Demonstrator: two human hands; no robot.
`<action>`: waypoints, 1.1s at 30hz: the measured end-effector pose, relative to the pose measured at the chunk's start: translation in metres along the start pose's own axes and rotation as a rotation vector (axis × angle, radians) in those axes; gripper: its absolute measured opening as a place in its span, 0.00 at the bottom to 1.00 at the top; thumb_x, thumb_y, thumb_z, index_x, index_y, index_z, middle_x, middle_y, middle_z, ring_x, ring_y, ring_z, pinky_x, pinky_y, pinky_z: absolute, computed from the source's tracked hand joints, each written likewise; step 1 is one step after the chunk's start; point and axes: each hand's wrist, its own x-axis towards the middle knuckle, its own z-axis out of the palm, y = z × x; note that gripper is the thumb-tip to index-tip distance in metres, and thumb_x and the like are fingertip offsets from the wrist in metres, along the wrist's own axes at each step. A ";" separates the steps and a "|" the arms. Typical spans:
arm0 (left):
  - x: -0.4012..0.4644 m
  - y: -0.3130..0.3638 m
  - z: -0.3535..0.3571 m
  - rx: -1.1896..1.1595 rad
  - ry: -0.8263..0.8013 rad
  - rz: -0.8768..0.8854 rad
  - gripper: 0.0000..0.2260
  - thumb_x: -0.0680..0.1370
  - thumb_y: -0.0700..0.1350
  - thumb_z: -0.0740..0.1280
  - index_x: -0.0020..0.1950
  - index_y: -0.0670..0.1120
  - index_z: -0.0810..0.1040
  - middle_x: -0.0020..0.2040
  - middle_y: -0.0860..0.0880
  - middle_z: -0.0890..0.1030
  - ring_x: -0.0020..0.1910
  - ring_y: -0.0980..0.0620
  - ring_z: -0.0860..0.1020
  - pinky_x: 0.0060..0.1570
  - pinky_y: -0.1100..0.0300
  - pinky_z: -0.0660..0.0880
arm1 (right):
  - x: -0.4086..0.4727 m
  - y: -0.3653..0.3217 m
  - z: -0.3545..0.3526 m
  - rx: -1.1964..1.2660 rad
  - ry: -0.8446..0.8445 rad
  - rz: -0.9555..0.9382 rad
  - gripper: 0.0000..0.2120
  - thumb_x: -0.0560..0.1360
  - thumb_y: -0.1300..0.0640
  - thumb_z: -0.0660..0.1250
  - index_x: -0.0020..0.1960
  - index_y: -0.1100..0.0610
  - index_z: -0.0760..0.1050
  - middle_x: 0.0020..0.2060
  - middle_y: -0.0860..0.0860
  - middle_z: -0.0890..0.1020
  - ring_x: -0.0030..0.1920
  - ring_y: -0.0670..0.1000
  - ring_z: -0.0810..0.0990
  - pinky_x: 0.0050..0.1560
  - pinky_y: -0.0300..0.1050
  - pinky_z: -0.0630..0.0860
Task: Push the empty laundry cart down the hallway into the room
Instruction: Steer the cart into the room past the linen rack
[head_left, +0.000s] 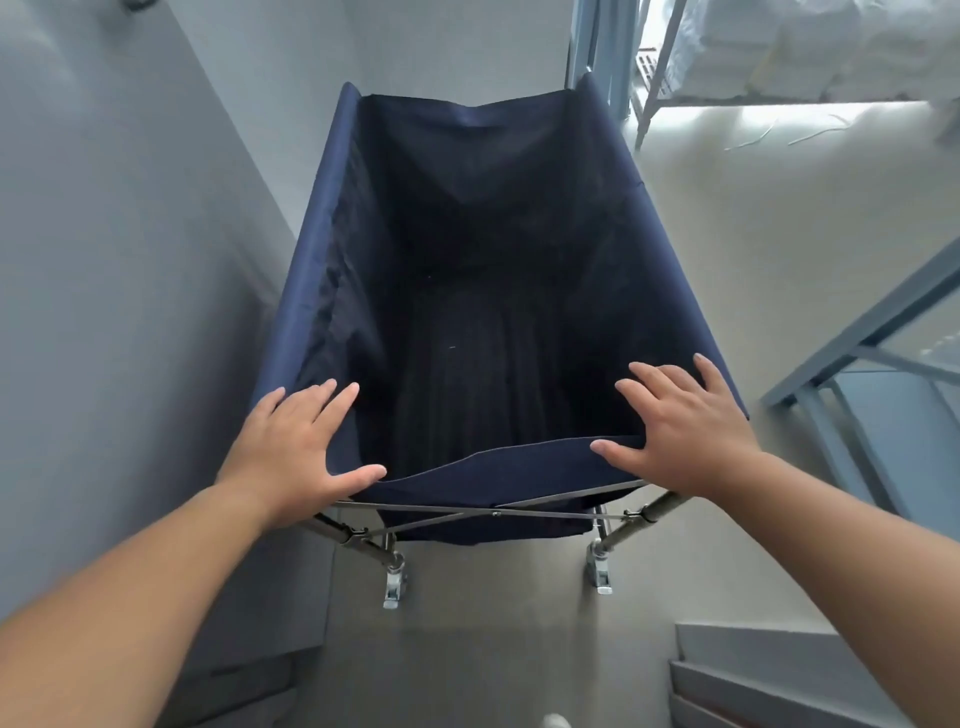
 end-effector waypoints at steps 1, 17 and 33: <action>0.014 -0.004 0.000 -0.001 0.000 -0.005 0.45 0.68 0.77 0.49 0.78 0.53 0.53 0.77 0.49 0.62 0.75 0.53 0.58 0.74 0.50 0.47 | 0.015 0.004 0.000 0.005 -0.001 -0.005 0.39 0.70 0.24 0.51 0.65 0.52 0.73 0.68 0.53 0.75 0.67 0.56 0.72 0.74 0.64 0.55; 0.238 -0.094 -0.009 0.016 -0.022 -0.011 0.44 0.69 0.76 0.51 0.77 0.51 0.57 0.75 0.47 0.66 0.74 0.51 0.61 0.74 0.49 0.52 | 0.252 0.031 0.000 0.030 0.010 -0.025 0.40 0.70 0.25 0.50 0.68 0.52 0.72 0.70 0.52 0.74 0.69 0.56 0.70 0.75 0.64 0.54; 0.484 -0.212 -0.010 -0.015 -0.052 0.018 0.44 0.68 0.77 0.48 0.78 0.54 0.53 0.78 0.50 0.60 0.76 0.53 0.55 0.75 0.50 0.46 | 0.514 0.042 0.003 -0.004 -0.023 0.024 0.38 0.70 0.26 0.54 0.67 0.53 0.73 0.68 0.52 0.76 0.67 0.56 0.72 0.73 0.66 0.57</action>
